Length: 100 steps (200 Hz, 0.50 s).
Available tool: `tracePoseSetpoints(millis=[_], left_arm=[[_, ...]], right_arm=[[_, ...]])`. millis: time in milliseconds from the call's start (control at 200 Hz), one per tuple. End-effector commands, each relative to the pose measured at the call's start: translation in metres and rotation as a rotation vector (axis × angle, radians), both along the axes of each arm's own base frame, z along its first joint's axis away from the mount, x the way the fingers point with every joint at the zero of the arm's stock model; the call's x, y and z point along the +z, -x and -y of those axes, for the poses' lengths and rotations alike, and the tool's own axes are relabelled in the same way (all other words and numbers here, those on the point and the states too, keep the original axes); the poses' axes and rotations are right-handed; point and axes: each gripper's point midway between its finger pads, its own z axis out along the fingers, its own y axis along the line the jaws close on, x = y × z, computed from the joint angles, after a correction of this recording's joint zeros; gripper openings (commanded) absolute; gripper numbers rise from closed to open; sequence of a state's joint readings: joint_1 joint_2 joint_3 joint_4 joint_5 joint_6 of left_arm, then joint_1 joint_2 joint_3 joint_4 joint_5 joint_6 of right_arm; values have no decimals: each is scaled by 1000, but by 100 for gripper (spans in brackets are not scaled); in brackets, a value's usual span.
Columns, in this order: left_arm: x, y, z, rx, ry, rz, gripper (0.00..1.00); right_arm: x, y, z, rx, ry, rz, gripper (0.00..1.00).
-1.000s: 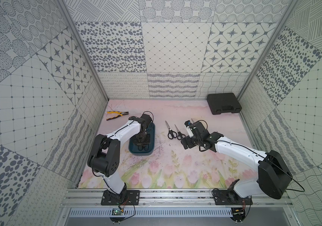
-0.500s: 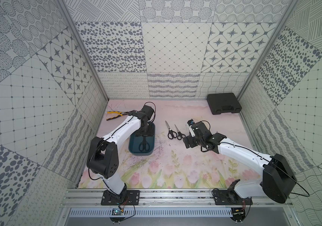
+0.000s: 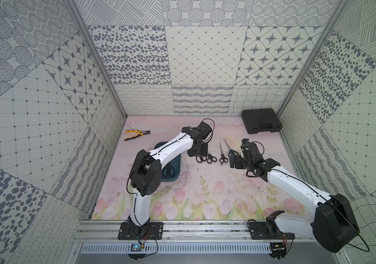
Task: Put the scissors into the storage box
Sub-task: Pick up the scissors from the center of the board.
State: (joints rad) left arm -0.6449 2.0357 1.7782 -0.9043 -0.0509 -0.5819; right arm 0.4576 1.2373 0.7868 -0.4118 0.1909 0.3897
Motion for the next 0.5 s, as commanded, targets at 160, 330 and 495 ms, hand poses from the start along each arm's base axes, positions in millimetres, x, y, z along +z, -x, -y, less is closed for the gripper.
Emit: tracePoseSetpoints(millis=[160,330,495], left_arm=[[-40,-24,27,92,69,-86,50],[-59,-29,13,121,9,-99,48],[-73,-34,4,136,-21,-105,48]], right_arm=[[1,0,-3,11,-24,24,97],[-1,0,-7,32,-24,15,96],[-3,1,-10,59,-24,11,97]])
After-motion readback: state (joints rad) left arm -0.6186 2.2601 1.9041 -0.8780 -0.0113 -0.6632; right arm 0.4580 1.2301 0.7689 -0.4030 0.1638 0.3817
